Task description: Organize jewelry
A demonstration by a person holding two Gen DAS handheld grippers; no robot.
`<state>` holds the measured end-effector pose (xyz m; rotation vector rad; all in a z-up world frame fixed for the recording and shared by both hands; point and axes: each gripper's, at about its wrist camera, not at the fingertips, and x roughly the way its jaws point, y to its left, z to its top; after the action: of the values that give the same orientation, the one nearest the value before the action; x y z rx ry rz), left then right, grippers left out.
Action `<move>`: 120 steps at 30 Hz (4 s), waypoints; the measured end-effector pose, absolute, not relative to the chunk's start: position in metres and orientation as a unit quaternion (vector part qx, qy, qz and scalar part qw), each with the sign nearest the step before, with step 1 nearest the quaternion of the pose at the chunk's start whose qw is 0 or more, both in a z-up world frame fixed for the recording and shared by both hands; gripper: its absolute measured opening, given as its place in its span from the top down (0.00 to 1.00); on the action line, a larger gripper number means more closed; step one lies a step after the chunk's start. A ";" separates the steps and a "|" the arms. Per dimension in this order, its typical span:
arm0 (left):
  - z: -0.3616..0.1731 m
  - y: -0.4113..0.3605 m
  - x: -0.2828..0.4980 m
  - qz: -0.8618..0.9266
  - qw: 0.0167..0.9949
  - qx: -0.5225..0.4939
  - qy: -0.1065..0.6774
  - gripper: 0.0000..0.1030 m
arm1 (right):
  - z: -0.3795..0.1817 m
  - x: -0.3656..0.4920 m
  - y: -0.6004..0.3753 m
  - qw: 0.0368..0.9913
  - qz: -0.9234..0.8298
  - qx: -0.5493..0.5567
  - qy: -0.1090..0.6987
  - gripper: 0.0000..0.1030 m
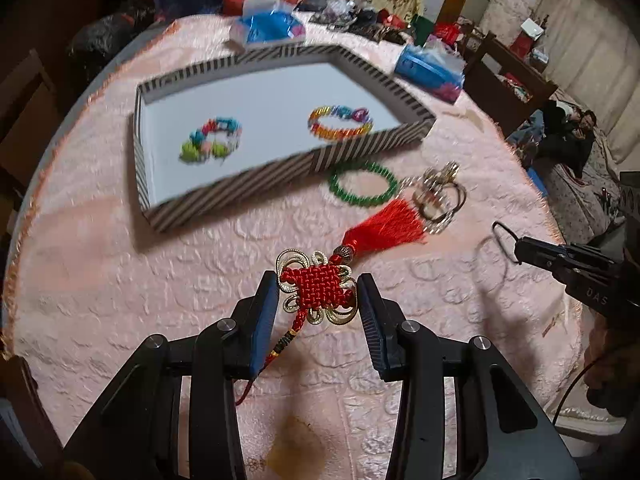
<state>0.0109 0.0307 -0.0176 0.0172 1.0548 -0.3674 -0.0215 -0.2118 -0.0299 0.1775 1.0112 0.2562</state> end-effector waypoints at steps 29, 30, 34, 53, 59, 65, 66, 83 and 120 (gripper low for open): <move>0.077 0.031 0.032 -0.148 0.892 -0.015 0.427 0.62 | 0.034 -0.012 -0.207 0.887 0.118 0.050 0.444 0.95; 0.078 0.030 0.033 -0.146 0.892 -0.014 0.427 0.62 | 0.036 -0.011 -0.206 0.887 0.119 0.048 0.443 0.95; 0.080 0.027 0.039 -0.132 0.893 -0.010 0.430 0.62 | 0.040 -0.008 -0.205 0.888 0.120 0.046 0.442 0.95; 0.108 0.019 0.078 -0.090 0.904 0.007 0.418 0.62 | 0.068 0.029 -0.204 0.895 0.124 0.013 0.429 0.95; 0.109 0.021 0.093 -0.083 0.904 0.004 0.419 0.62 | 0.076 0.044 -0.203 0.897 0.124 0.010 0.425 0.95; 0.104 0.026 0.113 -0.077 0.902 -0.008 0.425 0.62 | 0.077 0.062 -0.201 0.896 0.125 0.011 0.426 0.95; 0.103 0.028 0.117 -0.076 0.901 -0.012 0.426 0.62 | 0.077 0.067 -0.201 0.896 0.125 0.014 0.427 0.95; 0.072 0.044 0.200 -0.052 0.900 -0.060 0.429 0.62 | 0.060 0.157 -0.174 0.879 0.165 0.043 0.445 0.95; -0.053 0.062 0.182 -0.022 0.863 -0.015 0.504 0.33 | -0.060 0.177 -0.138 0.855 0.224 0.039 0.465 0.57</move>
<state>0.1820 0.0624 -0.0529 -0.0309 1.0561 -0.0456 0.1771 -0.1384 -0.0603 0.0812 0.9780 0.4710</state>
